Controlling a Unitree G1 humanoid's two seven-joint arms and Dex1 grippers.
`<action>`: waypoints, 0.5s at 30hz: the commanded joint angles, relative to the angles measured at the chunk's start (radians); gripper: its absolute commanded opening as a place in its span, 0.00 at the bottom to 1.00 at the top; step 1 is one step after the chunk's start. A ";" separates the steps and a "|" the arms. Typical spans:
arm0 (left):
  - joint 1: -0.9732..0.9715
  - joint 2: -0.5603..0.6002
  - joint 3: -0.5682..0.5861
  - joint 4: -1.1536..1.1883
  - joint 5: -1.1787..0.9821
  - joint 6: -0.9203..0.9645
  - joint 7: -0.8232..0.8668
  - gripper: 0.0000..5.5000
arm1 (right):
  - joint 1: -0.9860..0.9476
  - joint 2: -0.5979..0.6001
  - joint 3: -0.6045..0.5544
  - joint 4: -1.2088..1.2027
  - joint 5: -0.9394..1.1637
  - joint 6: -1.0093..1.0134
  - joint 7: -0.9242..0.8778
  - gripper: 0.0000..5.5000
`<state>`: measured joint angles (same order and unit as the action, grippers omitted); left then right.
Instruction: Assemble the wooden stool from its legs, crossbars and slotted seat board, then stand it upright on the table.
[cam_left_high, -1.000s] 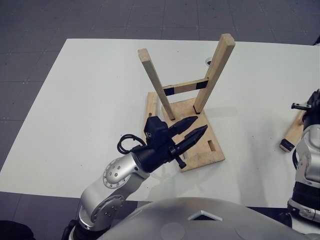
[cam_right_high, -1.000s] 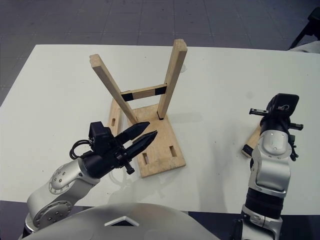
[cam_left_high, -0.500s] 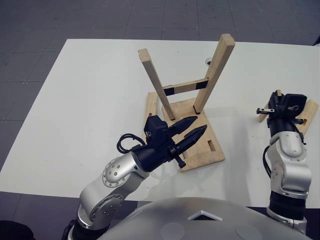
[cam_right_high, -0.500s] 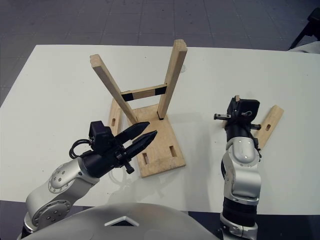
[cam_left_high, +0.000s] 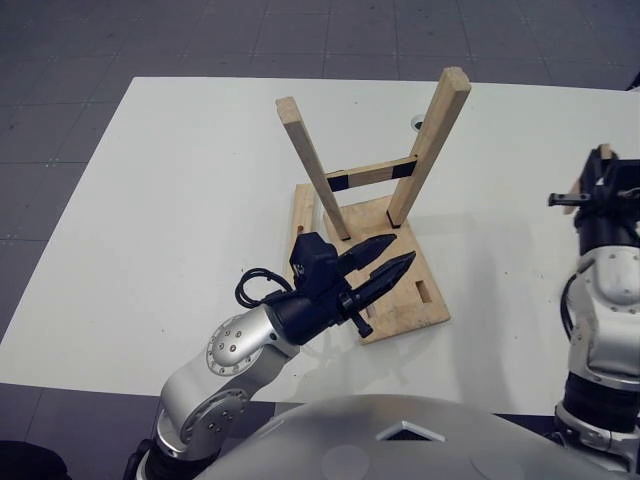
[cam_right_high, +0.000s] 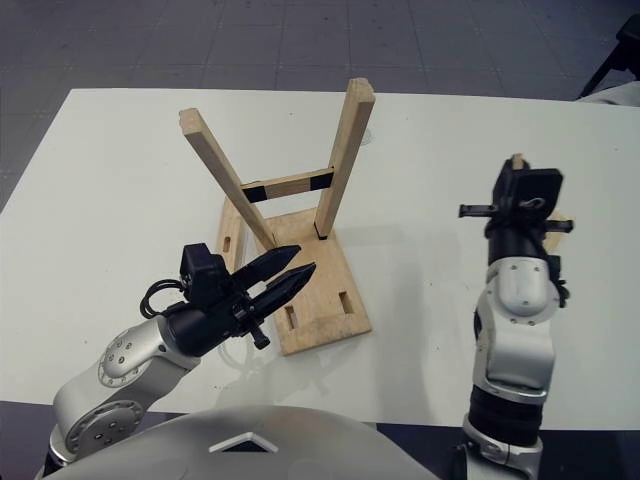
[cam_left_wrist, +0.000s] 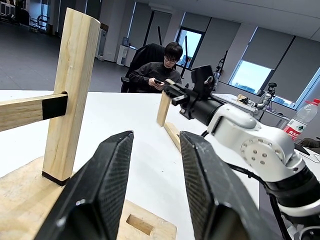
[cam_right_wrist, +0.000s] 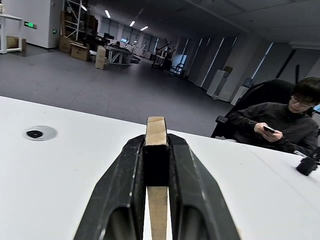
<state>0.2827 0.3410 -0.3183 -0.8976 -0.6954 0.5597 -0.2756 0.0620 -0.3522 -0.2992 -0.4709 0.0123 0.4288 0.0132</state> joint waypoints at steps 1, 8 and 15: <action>0.004 -0.004 -0.007 0.010 0.012 -0.003 0.005 0.31 | -0.016 -0.061 -0.130 0.106 0.006 -0.014 0.003 0.08; 0.007 -0.003 -0.002 0.006 0.009 -0.003 0.002 0.31 | -0.036 -0.144 -0.214 0.390 -0.037 -0.092 -0.023 0.08; 0.007 0.006 0.010 0.001 -0.004 0.002 -0.004 0.31 | -0.061 -0.124 -0.180 0.517 -0.024 -0.150 -0.019 0.08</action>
<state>0.2905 0.3419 -0.3143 -0.8955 -0.6965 0.5589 -0.2780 0.0189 -0.4885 -0.4950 0.0462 -0.0174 0.2940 -0.0116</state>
